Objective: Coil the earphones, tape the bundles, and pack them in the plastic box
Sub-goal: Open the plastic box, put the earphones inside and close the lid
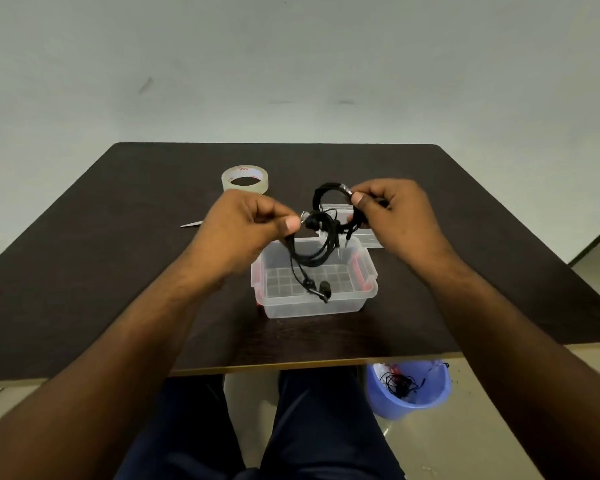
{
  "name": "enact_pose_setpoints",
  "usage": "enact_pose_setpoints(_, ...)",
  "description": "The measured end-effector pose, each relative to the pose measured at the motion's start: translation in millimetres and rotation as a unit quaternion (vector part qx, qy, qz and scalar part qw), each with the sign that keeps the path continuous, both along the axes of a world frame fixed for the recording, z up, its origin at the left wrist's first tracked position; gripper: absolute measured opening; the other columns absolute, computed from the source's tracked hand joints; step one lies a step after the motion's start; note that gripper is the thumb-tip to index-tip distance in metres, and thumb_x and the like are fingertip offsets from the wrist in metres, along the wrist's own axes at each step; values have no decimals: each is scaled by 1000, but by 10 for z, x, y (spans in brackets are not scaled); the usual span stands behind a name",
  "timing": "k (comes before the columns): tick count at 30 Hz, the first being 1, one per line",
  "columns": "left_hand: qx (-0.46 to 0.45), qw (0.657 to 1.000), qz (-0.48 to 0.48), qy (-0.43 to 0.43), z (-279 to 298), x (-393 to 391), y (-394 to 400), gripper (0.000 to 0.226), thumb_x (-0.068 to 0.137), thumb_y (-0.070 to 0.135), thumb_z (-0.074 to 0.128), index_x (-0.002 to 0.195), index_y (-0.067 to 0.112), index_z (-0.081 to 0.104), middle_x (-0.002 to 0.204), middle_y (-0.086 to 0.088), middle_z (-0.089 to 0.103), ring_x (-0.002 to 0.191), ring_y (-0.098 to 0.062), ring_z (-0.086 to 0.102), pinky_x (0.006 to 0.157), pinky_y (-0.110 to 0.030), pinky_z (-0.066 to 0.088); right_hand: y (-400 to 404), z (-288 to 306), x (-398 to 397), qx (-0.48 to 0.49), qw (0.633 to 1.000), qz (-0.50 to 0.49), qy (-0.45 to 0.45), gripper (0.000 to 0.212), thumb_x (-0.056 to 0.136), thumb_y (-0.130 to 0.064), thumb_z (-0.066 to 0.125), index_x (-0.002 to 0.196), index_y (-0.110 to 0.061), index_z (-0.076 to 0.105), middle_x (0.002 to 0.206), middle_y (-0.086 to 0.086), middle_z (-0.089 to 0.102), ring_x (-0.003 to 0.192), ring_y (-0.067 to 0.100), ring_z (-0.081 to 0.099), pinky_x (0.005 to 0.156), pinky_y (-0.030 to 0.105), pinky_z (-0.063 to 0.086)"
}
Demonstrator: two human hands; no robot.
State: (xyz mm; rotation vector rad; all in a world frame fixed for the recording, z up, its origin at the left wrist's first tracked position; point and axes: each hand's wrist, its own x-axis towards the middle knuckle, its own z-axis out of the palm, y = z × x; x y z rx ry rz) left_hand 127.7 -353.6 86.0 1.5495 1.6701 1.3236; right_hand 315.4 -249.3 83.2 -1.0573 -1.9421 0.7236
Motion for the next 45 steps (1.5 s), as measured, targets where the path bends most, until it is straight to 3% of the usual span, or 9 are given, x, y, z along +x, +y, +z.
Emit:
enact_pose_setpoints(5, -68, 990, 24, 122, -228, -106, 2, 13, 84, 24, 73, 79, 37, 75, 78, 10, 74, 86, -13, 68, 95, -51, 46, -46, -227, 18, -37, 998, -5, -43, 19, 94, -19, 57, 84, -24, 72, 88, -10, 69, 85, 16, 67, 83, 39, 56)
enact_pose_setpoints(10, -97, 967, 33, 232, -145, -40, 44, 13, 89, 27, 67, 86, 37, 73, 78, 18, 71, 96, -6, 63, 103, -41, 29, -53, -255, 66, 20, 998, -23, -54, 15, 95, -15, 56, 89, -21, 69, 103, -10, 56, 87, 0, 58, 71, 7, 41)
enact_pose_setpoints(16, -34, 984, 39, 172, -50, -132, 125, 13, 88, 27, 68, 82, 38, 71, 72, 17, 72, 94, -4, 64, 101, -48, 39, -34, -156, 136, 29, 998, 9, 58, 20, 95, -7, 54, 89, -22, 67, 110, -2, 57, 72, 9, 69, 73, 18, 55)
enact_pose_setpoints(22, -93, 938, 37, 331, -156, -90, 200, 14, 93, 29, 60, 90, 39, 70, 77, 16, 69, 95, -6, 56, 92, -38, 23, -44, -168, 147, 89, 994, 58, -27, 19, 96, -5, 53, 103, -7, 70, 115, -2, 54, 78, -6, 62, 72, 7, 49)
enact_pose_setpoints(28, -95, 880, -46, 462, -188, -90, 303, 14, 91, 33, 62, 99, 41, 71, 125, 18, 53, 118, -15, 38, 91, -40, 26, -47, -135, 124, 79, 990, 97, -61, 19, 96, -7, 51, 99, -8, 70, 112, -8, 53, 80, -5, 62, 73, 5, 45)
enact_pose_setpoints(32, -93, 881, -81, 458, -251, -109, 396, 13, 87, 29, 68, 95, 38, 74, 150, 10, 32, 135, -20, 27, 102, -51, 32, -32, -119, 88, 57, 972, 162, -162, 17, 97, -10, 50, 99, -12, 67, 108, -6, 53, 86, 8, 62, 75, 12, 49)
enact_pose_setpoints(34, -98, 884, -97, 447, -265, -112, 438, 14, 86, 29, 69, 96, 37, 74, 151, 10, 32, 137, -20, 27, 104, -55, 33, -11, -158, 48, 74, 951, 174, -245, 18, 98, -16, 49, 101, -17, 67, 111, -7, 52, 95, 11, 58, 85, 27, 51)
enact_pose_setpoints(38, -81, 893, -124, 425, -323, -132, 502, 17, 87, 26, 68, 100, 35, 74, 148, 8, 39, 135, -20, 34, 104, -54, 35, -2, -263, -42, 147, 887, 114, -422, 24, 99, -33, 44, 112, -32, 64, 123, -9, 45, 116, 18, 39, 93, 35, 29)
enact_pose_setpoints(45, 22, 946, -116, 303, -432, -209, 482, 16, 85, 13, 70, 99, 18, 76, 120, 0, 65, 103, -4, 57, 92, -20, 44, 47, -314, -117, 227, 893, 94, -376, 19, 91, -37, 59, 105, -31, 71, 113, -7, 54, 109, 17, 45, 93, 37, 38)
